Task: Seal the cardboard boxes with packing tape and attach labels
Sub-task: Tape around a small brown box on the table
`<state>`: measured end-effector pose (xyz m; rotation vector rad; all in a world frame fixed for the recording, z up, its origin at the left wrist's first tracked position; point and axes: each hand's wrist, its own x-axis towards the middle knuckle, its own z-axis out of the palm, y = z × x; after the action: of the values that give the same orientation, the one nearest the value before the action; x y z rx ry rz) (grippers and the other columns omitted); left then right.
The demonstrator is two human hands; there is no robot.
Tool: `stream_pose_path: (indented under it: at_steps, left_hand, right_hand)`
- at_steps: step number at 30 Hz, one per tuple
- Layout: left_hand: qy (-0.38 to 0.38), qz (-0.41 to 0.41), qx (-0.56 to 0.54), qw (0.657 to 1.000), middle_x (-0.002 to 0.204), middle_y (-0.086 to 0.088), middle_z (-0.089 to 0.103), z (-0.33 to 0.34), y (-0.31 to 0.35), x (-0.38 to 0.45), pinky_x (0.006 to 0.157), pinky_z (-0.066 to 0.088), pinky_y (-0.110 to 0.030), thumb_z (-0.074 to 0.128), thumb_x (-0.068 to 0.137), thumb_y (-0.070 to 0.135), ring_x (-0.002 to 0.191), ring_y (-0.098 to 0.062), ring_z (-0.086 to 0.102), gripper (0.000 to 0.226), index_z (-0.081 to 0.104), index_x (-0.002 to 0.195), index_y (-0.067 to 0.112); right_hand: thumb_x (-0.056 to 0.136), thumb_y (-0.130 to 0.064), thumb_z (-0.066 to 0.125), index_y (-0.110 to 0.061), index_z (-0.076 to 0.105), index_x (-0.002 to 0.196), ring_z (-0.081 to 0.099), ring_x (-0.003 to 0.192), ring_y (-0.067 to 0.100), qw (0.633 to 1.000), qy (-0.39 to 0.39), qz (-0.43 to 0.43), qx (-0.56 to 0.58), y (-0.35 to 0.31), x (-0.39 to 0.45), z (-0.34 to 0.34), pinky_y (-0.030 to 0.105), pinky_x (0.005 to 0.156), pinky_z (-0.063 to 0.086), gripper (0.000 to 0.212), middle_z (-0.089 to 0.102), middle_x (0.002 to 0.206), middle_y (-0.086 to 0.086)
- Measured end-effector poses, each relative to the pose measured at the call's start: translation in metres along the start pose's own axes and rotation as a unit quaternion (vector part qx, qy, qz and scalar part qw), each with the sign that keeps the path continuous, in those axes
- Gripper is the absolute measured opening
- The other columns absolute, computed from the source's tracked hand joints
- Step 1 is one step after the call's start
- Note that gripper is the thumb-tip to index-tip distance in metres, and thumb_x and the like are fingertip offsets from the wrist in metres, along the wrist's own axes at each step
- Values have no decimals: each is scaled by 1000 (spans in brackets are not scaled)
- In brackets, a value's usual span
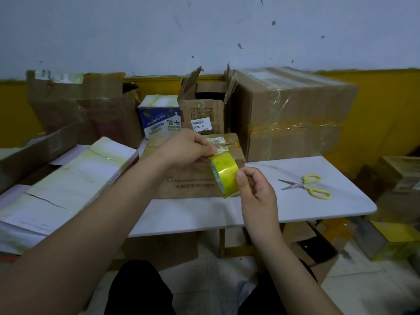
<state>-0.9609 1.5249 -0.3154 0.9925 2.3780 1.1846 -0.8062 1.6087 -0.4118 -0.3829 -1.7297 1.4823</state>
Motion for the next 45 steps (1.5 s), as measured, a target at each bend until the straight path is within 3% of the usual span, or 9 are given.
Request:
stream_pose_path:
  at_steps: [5, 12, 19, 25, 31, 33, 36, 40, 45]
  left_hand:
    - [44, 90, 108, 989, 91, 2, 71, 16, 7, 4, 87, 56, -37, 71, 92, 25, 92, -15, 66, 10, 69, 82, 26]
    - [126, 130, 61, 982, 81, 6, 71, 17, 4, 24, 78, 56, -33, 64, 97, 21, 82, -13, 68, 20, 62, 79, 27]
    - [91, 122, 129, 980, 89, 4, 63, 32, -3, 60, 64, 39, -18, 65, 97, 24, 88, -13, 59, 9, 67, 91, 18]
    - [49, 90, 160, 982, 98, 1, 69, 33, -8, 81, 82, 43, -25, 67, 95, 22, 94, -12, 59, 17, 67, 78, 21]
    - [42, 96, 148, 983, 83, 2, 63, 39, -26, 88, 65, 40, -20, 65, 95, 15, 77, -8, 57, 27, 63, 69, 20]
    - [39, 98, 146, 984, 109, -4, 61, 39, -28, 89, 75, 44, -15, 66, 94, 14, 90, -6, 56, 7, 65, 90, 19]
    - [15, 150, 175, 973, 144, -4, 44, 32, -31, 88, 108, 39, -32, 67, 94, 19, 129, -18, 45, 43, 56, 135, 27]
    - [-35, 275, 261, 925, 156, 10, 39, 24, -47, 72, 114, 35, -38, 46, 104, 39, 142, -12, 36, 39, 54, 142, 35]
    - [-119, 241, 281, 921, 167, 12, 7, 17, -53, 72, 123, 13, -35, 41, 100, 58, 152, -12, 12, 52, 38, 150, 44]
  right_hand:
    - [95, -36, 63, -24, 69, 98, 63, 81, 5, 985, -131, -12, -115, 2, 6, -4, 23, 71, 51, 14, 70, 87, -9]
    - [98, -47, 53, -14, 71, 85, 69, 73, 13, 981, -125, 29, -149, -11, 10, -9, 39, 70, 55, 40, 74, 75, -3]
    - [94, -35, 63, -10, 62, 69, 42, 51, 6, 978, -89, 42, -185, -9, 18, -10, 18, 48, 32, 35, 44, 49, -10]
    - [97, -28, 62, -17, 75, 90, 69, 75, 8, 989, -91, 110, -39, 1, 25, -2, 20, 67, 52, 18, 75, 79, -5]
    - [99, -34, 57, -16, 73, 98, 70, 81, 3, 990, -90, 106, -18, 16, 21, 0, 18, 74, 53, 25, 76, 88, -5]
    - [100, -40, 53, -21, 72, 101, 69, 89, 1, 988, -109, 102, -35, 22, 17, 1, 16, 80, 51, 27, 76, 90, -8]
    - [98, -48, 48, -22, 70, 106, 66, 97, -2, 985, -138, 82, -56, 29, 10, 2, 13, 83, 46, 35, 76, 92, -11]
    - [91, -57, 42, -14, 71, 103, 64, 94, -4, 985, -146, 64, -59, 34, 8, 0, 7, 78, 44, 53, 75, 93, -13]
    - [93, -57, 41, -17, 72, 93, 65, 86, -2, 986, -112, 57, -111, 40, 9, 2, 19, 80, 48, 51, 76, 84, -13]
